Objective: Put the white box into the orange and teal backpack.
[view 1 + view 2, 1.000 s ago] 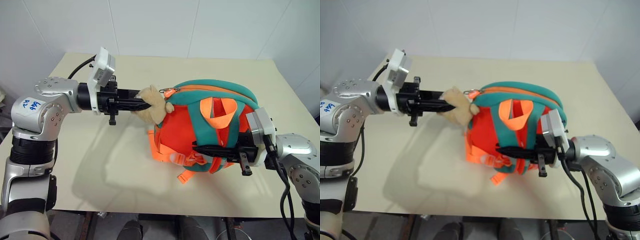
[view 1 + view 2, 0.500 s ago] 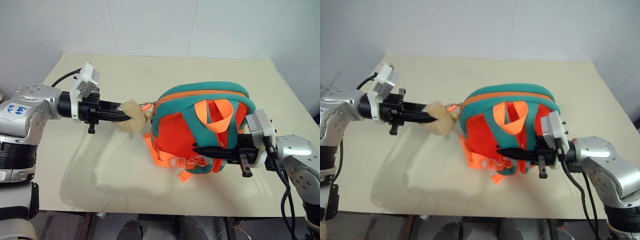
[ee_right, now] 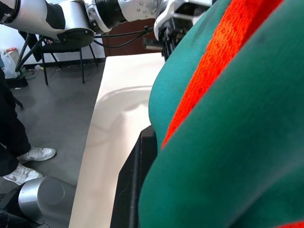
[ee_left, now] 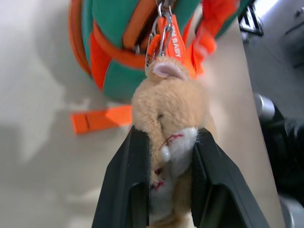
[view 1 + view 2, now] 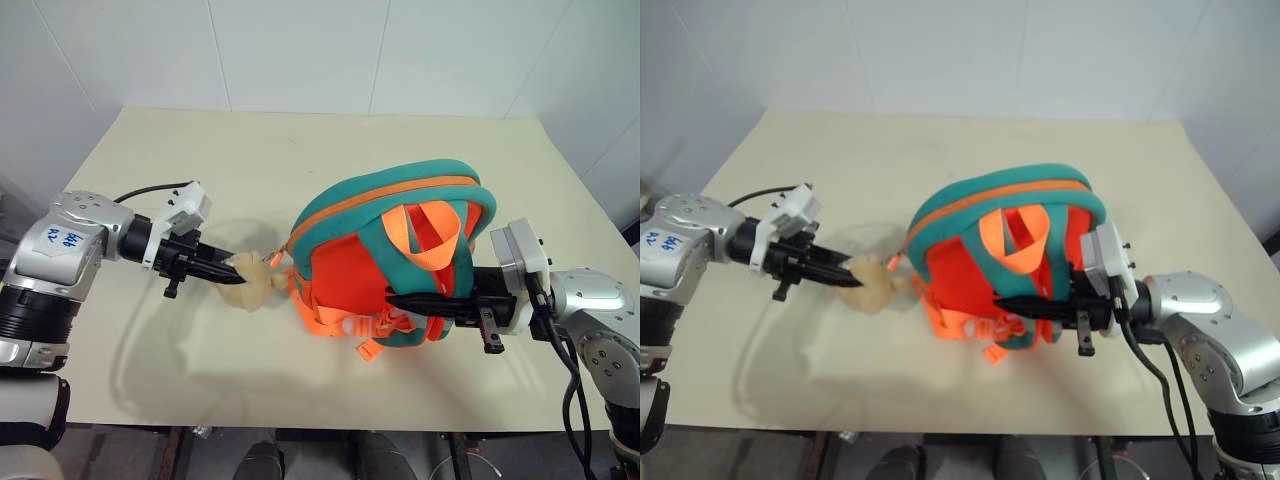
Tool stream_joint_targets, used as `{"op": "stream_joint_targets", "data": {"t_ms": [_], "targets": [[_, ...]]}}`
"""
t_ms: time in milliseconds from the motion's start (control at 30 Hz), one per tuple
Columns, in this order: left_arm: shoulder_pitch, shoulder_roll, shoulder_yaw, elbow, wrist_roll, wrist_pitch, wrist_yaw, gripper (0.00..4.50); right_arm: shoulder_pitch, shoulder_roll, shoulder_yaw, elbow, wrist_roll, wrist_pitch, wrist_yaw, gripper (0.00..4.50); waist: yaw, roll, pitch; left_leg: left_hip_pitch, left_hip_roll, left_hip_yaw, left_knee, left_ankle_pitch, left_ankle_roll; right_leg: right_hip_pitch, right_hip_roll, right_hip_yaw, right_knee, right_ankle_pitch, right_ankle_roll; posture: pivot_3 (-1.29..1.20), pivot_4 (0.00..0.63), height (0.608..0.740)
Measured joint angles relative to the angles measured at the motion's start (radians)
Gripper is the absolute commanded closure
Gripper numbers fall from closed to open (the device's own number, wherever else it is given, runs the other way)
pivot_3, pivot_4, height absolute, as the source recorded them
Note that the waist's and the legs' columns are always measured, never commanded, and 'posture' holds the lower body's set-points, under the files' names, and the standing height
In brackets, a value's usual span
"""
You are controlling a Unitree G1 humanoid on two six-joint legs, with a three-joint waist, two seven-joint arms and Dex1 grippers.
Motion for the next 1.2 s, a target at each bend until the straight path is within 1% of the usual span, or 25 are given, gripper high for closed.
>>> {"op": "stream_joint_targets", "data": {"t_ms": [367,500,667,733,833,933,1067,1200], "targets": [[-0.115,-0.142,-0.170,0.201,0.175,-0.144,-0.022,3.85,-0.010,0.010,0.008,0.008,-0.014,-0.001,0.002,4.00,-0.001,0.000,0.000,0.000,0.000,0.000,0.000,0.000,0.000,0.000,0.000,0.000,0.000,0.000,0.000,0.00,0.150,0.740],[-0.139,-0.192,-0.189,0.263,0.207,-0.209,-0.021,3.85,-0.011,0.011,0.008,0.008,-0.017,-0.001,-0.003,4.00,-0.001,0.000,0.000,0.000,0.000,0.000,0.001,0.000,0.000,0.000,0.000,0.000,0.000,0.000,0.000,0.00,0.150,0.740],[-0.146,-0.211,-0.163,0.281,0.205,-0.240,-0.021,3.85,-0.005,0.010,0.008,0.002,-0.017,0.011,-0.026,4.00,0.000,0.000,0.000,0.000,0.000,-0.001,0.001,0.000,0.000,0.000,0.000,0.000,0.001,0.000,0.000,0.00,0.150,0.740],[-0.142,-0.214,-0.129,0.271,0.185,-0.239,-0.021,3.14,0.003,-0.002,0.008,-0.007,-0.017,0.030,-0.032,3.26,0.001,0.000,0.000,-0.001,0.000,-0.001,0.001,0.000,0.000,0.000,0.000,0.000,0.001,0.000,0.000,0.00,0.150,0.740],[-0.134,-0.213,-0.052,0.203,0.105,-0.140,-0.021,2.26,0.009,-0.030,0.007,-0.027,-0.010,0.070,-0.050,2.36,0.005,0.000,0.000,-0.002,0.000,-0.001,0.001,0.000,0.000,-0.001,0.000,-0.001,0.004,0.000,0.000,0.00,0.150,0.740],[-0.106,-0.181,0.011,0.119,0.044,-0.062,-0.021,1.28,0.023,-0.042,-0.006,-0.042,0.022,0.097,-0.058,1.32,0.005,0.000,0.000,-0.002,0.000,-0.001,0.000,-0.001,0.001,-0.002,0.000,-0.001,0.004,0.000,0.000,0.00,0.150,0.740],[-0.060,-0.117,0.069,0.097,0.017,-0.028,-0.020,0.02,0.050,-0.085,-0.082,-0.046,0.070,0.119,-0.061,0.00,0.008,0.000,0.000,-0.002,0.000,-0.001,0.001,-0.001,0.001,-0.002,0.000,-0.001,0.003,0.000,0.000,0.00,0.150,0.740],[-0.024,-0.049,0.126,0.121,0.017,-0.037,-0.019,0.02,0.127,-0.148,-0.165,-0.047,0.084,0.130,-0.032,0.00,0.011,0.000,0.000,-0.002,0.000,-0.001,0.001,-0.001,0.001,-0.001,0.000,-0.001,0.000,0.000,0.000,0.00,0.150,0.740]]}}
